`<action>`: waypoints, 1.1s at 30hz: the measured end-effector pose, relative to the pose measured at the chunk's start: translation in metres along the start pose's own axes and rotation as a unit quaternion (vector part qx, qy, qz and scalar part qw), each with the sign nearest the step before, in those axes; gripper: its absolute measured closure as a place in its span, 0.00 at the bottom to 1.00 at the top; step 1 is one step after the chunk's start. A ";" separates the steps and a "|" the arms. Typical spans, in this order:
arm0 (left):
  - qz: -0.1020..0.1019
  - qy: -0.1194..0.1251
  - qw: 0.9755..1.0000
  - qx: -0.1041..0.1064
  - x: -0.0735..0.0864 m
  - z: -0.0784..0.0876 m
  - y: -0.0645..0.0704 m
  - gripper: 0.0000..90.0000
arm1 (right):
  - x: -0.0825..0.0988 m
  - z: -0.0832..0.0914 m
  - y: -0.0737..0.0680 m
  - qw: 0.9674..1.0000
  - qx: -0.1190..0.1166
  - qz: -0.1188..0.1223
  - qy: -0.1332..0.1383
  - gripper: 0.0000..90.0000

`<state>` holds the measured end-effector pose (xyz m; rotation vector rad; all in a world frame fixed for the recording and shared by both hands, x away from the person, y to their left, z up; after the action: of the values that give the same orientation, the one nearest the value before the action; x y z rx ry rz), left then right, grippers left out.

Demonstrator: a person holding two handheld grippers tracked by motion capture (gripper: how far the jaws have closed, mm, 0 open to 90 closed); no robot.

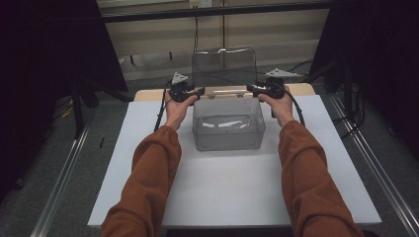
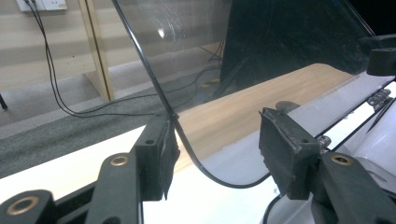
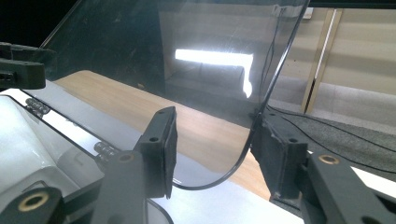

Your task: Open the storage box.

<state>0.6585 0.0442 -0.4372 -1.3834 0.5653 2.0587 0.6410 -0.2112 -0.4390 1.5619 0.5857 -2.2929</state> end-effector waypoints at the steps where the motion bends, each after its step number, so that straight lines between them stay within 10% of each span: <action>1: 0.001 -0.002 1.000 0.002 0.000 0.000 0.000 0.51 | 0.000 0.000 0.000 1.000 -0.001 -0.002 -0.001 0.57; 33: 0.050 -0.041 0.998 0.020 0.003 -0.003 -0.004 0.49 | 0.006 -0.003 0.004 0.998 -0.020 -0.055 -0.024 0.55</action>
<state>0.6621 0.0456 -0.4415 -1.2635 0.6482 2.1607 0.6433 -0.2134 -0.4465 1.4877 0.7173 -2.3769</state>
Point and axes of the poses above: each handheld gripper's, and its own axes: z roughly backward along the jaws, x roughly out of its underside, y roughly to its right, the point moved 8 cm from there along -z, roughly forward along the jaws, and after that the axes turned 4 degrees about -z, right-handed, at the moved point
